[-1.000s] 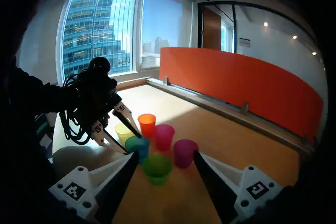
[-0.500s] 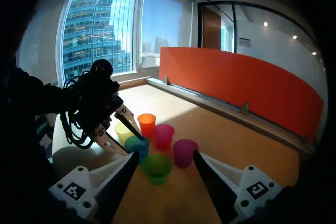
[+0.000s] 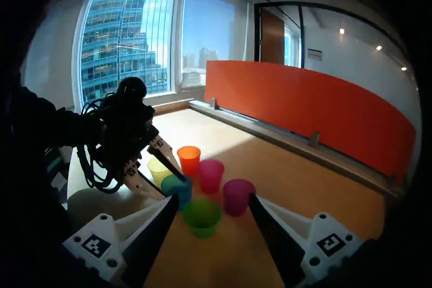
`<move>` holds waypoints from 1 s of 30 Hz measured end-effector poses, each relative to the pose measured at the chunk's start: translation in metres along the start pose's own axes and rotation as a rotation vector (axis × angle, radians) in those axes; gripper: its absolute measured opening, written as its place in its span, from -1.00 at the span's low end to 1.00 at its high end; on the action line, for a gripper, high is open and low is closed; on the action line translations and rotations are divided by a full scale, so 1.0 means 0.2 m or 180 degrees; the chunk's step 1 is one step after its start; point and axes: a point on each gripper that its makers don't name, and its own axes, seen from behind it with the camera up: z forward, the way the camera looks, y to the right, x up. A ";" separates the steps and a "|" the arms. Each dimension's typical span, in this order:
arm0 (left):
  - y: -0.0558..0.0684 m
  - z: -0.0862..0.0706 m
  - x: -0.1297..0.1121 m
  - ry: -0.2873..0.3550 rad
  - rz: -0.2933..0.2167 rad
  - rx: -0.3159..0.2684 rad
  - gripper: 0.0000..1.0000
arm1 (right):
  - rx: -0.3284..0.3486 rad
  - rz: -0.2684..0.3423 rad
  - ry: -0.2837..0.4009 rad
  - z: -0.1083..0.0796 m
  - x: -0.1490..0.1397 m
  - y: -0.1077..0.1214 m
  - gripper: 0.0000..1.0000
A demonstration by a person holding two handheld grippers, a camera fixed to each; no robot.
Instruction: Pour water
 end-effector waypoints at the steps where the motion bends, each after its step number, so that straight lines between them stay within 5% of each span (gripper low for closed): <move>1: 0.00 0.00 0.00 0.0002 -0.0007 -0.0002 0.75 | -0.0001 -0.0001 0.0000 0.00 0.00 0.00 0.99; 20: 0.02 -0.04 0.02 0.0066 -0.0028 -0.0038 0.72 | -0.0007 0.0004 0.0004 0.00 0.00 0.01 0.99; 30: 0.02 -0.13 0.12 0.0268 -0.0017 -0.0004 0.72 | -0.0022 -0.0005 0.0026 -0.01 0.03 0.00 0.99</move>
